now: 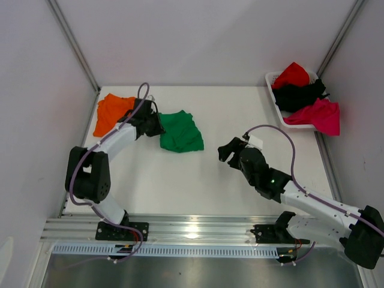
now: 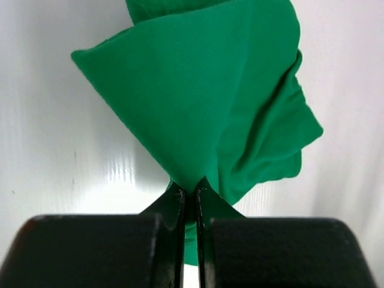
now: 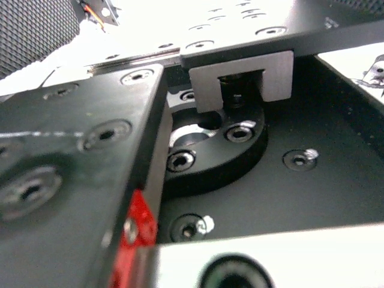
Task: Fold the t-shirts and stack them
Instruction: Neatly place the folded tshirt to the corner
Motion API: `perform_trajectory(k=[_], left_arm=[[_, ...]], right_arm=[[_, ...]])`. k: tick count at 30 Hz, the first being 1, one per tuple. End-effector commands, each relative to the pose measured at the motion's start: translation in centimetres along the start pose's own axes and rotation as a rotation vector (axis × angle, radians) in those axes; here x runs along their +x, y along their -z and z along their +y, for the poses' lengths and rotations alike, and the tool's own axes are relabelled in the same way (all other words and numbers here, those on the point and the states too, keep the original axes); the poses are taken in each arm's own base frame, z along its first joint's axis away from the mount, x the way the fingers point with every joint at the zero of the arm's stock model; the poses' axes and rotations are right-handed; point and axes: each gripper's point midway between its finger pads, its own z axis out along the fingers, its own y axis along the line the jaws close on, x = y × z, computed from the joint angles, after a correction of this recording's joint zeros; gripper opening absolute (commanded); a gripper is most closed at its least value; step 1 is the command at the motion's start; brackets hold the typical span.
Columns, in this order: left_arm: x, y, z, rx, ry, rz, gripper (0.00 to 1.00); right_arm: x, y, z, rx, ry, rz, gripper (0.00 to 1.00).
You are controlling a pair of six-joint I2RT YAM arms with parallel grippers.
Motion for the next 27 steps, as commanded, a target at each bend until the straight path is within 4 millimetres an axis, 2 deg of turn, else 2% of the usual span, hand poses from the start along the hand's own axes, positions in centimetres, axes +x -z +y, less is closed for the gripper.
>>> perform_trajectory(k=[1, 2, 6, 12, 19, 21, 22, 25, 27], left_arm=[[-4.5, 0.7, -0.5, 0.039, -0.017, -0.065, 0.01], [-5.2, 0.7, 0.2, 0.027, -0.006, -0.07, 0.01], [-8.4, 0.8, 0.8, -0.001, -0.017, -0.095, 0.01], [-11.2, 1.1, 3.0, -0.063, -0.003, -0.108, 0.01], [-13.1, 2.0, 6.8, -0.105, 0.063, -0.139, 0.01], [-13.1, 1.9, 6.9, -0.11, 0.06, -0.138, 0.01], [-13.5, 2.2, 8.3, -0.134, 0.081, -0.147, 0.01], [-13.5, 2.0, 9.5, -0.149, 0.095, -0.142, 0.01], [-14.2, 2.1, 9.8, -0.144, 0.103, -0.154, 0.01]], right_arm=[[-0.4, -0.3, -0.7, 0.028, 0.025, -0.012, 0.8], [-0.5, -0.3, -0.8, 0.031, 0.025, -0.013, 0.8], [-0.6, -0.5, -1.2, 0.044, 0.028, -0.01, 0.8], [-0.9, -0.7, -2.1, 0.067, 0.029, -0.01, 0.8], [-0.7, -1.2, -2.4, 0.075, 0.032, 0.004, 0.8], [-0.5, -1.3, -2.4, 0.078, 0.037, 0.012, 0.8], [-0.7, -1.3, -2.4, 0.077, 0.037, 0.008, 0.8], [-0.9, -1.3, -2.5, 0.082, 0.043, 0.01, 0.8], [-0.9, -1.3, -2.7, 0.088, 0.052, 0.013, 0.8]])
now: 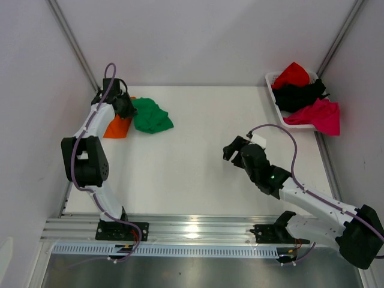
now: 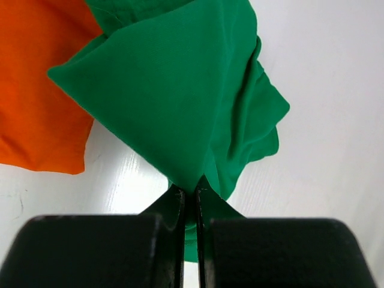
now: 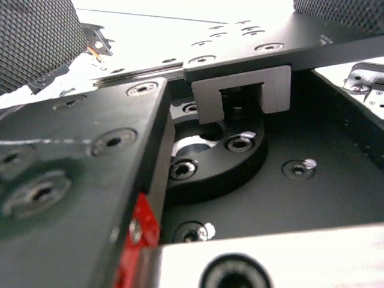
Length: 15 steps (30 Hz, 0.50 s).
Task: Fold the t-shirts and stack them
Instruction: Neatly place the folded tshirt to the corner
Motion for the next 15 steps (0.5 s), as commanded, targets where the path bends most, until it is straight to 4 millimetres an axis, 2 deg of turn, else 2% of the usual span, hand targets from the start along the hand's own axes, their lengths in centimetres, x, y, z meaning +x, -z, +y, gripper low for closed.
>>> perform_trajectory(k=[1, 10, 15], left_arm=[[-3.0, 0.5, 0.1, 0.021, -0.005, -0.061, 0.01], [-5.5, 1.0, 2.5, -0.017, 0.019, -0.076, 0.01], [-7.5, 2.1, 3.5, -0.058, 0.032, -0.1, 0.01]], right_arm=[[-0.9, 0.0, 0.5, -0.008, 0.014, -0.011, 0.8], [-1.3, -0.3, 0.6, 0.009, 0.049, 0.005, 0.8], [-1.3, -0.6, 1.0, 0.006, 0.056, 0.013, 0.8]])
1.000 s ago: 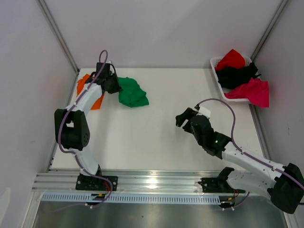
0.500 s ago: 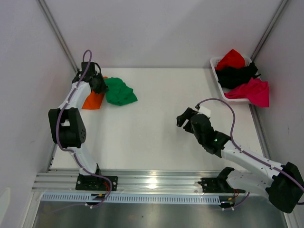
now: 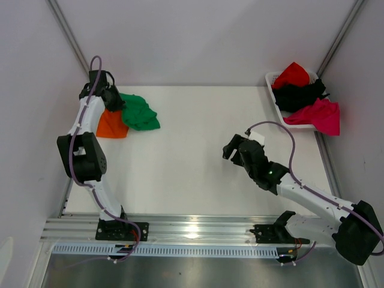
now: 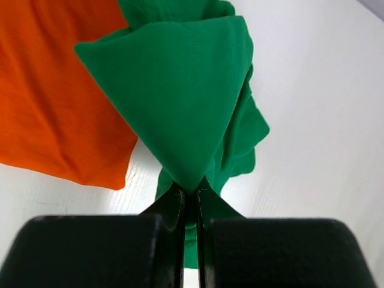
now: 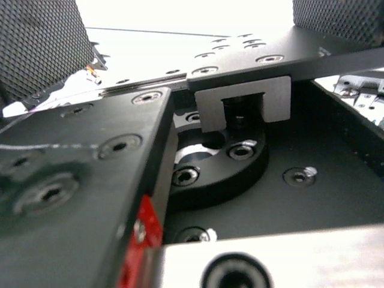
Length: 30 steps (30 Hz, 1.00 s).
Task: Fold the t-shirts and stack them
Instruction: Neatly place the folded tshirt to the corner
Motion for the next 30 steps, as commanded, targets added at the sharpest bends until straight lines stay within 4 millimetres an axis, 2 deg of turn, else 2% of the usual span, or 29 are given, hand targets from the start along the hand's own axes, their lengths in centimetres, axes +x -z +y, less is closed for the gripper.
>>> perform_trajectory(k=[1, 8, 14, 15, 18, 20, 22, 30], left_arm=[[-3.7, 1.9, 0.2, -0.012, -0.018, -0.083, 0.01], [-4.5, 2.4, 2.3, -0.085, 0.003, -0.086, 0.02], [-4.7, 2.4, 3.8, -0.119, 0.021, -0.082, 0.02], [-4.8, 2.5, 3.8, -0.11, 0.019, -0.082, 0.02], [-5.0, 3.0, 2.0, -0.013, -0.023, -0.076, 0.01], [-5.5, 4.0, 0.5, 0.056, -0.047, -0.096, 0.02], [-6.4, 5.1, 0.3, 0.052, -0.064, -0.126, 0.02], [-7.2, 6.5, 2.9, -0.101, -0.114, -0.142, 0.02]], right_arm=[[-1.3, 0.0, 1.4, -0.027, 0.001, -0.017, 0.8], [-0.6, -0.7, 1.8, -0.033, 0.0, 0.006, 0.8], [-0.8, -0.9, 2.1, -0.036, 0.003, 0.006, 0.8], [-0.7, -1.0, 2.1, -0.035, 0.003, 0.009, 0.8], [-0.8, -1.0, 2.2, -0.038, -0.002, 0.007, 0.8], [-0.7, -1.1, 2.2, -0.04, -0.007, 0.007, 0.8], [-0.4, -1.3, 2.3, -0.044, -0.013, 0.015, 0.8], [-0.1, -1.5, 2.7, -0.059, -0.018, 0.029, 0.8]])
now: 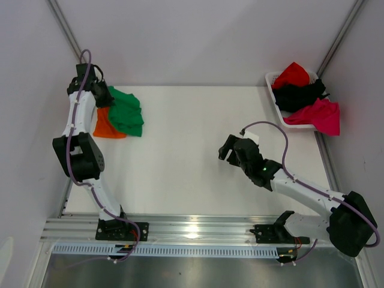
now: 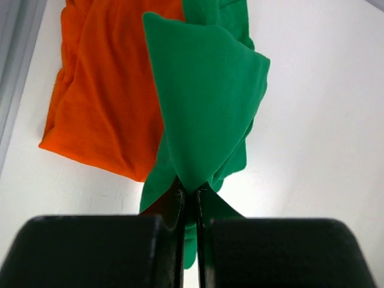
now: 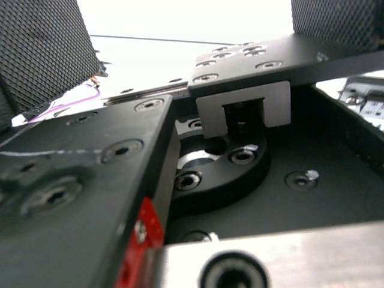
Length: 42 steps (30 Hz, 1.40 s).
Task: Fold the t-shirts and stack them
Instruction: Neatly place the folded tshirt to the corner
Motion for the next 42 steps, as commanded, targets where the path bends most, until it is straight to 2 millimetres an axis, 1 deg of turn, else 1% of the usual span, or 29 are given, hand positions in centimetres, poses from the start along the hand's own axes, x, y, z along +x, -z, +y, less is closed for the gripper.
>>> perform_trajectory(k=[1, 5, 9, 11, 15, 21, 25, 26, 29, 30, 33, 36, 37, 39, 42], left_arm=[[-3.6, 3.9, 0.4, -0.036, -0.053, -0.121, 0.02], [-3.8, 4.4, 0.1, -0.023, -0.058, -0.133, 0.02], [-4.4, 5.0, 0.3, -0.031, -0.06, -0.148, 0.02], [-4.5, 5.1, 0.6, -0.044, -0.059, -0.148, 0.02], [-5.4, 5.7, 1.2, -0.059, -0.058, -0.165, 0.02], [-5.4, 5.1, 2.7, -0.087, -0.044, -0.147, 0.02], [-4.6, 3.4, 4.7, -0.128, -0.022, -0.107, 0.02], [-4.2, 2.4, 5.0, -0.134, -0.015, -0.087, 0.02], [-3.5, 1.2, 6.6, -0.162, 0.038, -0.048, 0.01], [-2.9, 0.4, 7.8, -0.207, 0.056, -0.023, 0.01], [-2.0, -0.5, 9.2, -0.256, 0.095, 0.012, 0.01], [-1.3, -0.7, 10.6, -0.331, 0.115, 0.031, 0.01], [-1.2, -0.8, 11.4, -0.374, 0.13, 0.028, 0.01], [-1.0, -0.5, 12.1, -0.416, 0.148, 0.031, 0.01], [-0.3, -0.3, 13.8, -0.503, 0.176, 0.048, 0.01]], right_arm=[[-2.0, 0.2, 2.2, -0.059, -0.038, -0.044, 0.8], [-2.0, 0.1, 2.2, -0.061, -0.042, -0.042, 0.8], [-1.6, 0.1, 2.0, -0.061, -0.046, -0.036, 0.8], [-1.6, 0.1, 2.0, -0.061, -0.048, -0.036, 0.8], [-1.7, 0.0, 2.3, -0.068, -0.044, -0.035, 0.8], [-1.8, -0.2, 2.7, -0.072, -0.045, -0.03, 0.8], [-1.5, -0.4, 2.8, -0.071, -0.041, -0.016, 0.8], [-1.5, -0.4, 2.8, -0.068, -0.04, -0.014, 0.8], [-1.6, -0.3, 2.9, -0.065, -0.033, -0.014, 0.8], [-1.9, -0.3, 3.0, -0.066, -0.034, -0.019, 0.8], [-2.0, -0.3, 3.0, -0.063, -0.028, -0.02, 0.8], [-1.9, -0.4, 3.0, -0.054, -0.013, -0.01, 0.8], [-2.1, -0.4, 3.2, -0.057, -0.011, -0.01, 0.8], [-2.0, -0.6, 3.3, -0.057, -0.01, -0.006, 0.8], [-1.9, -0.6, 3.4, -0.059, -0.008, 0.0, 0.8]])
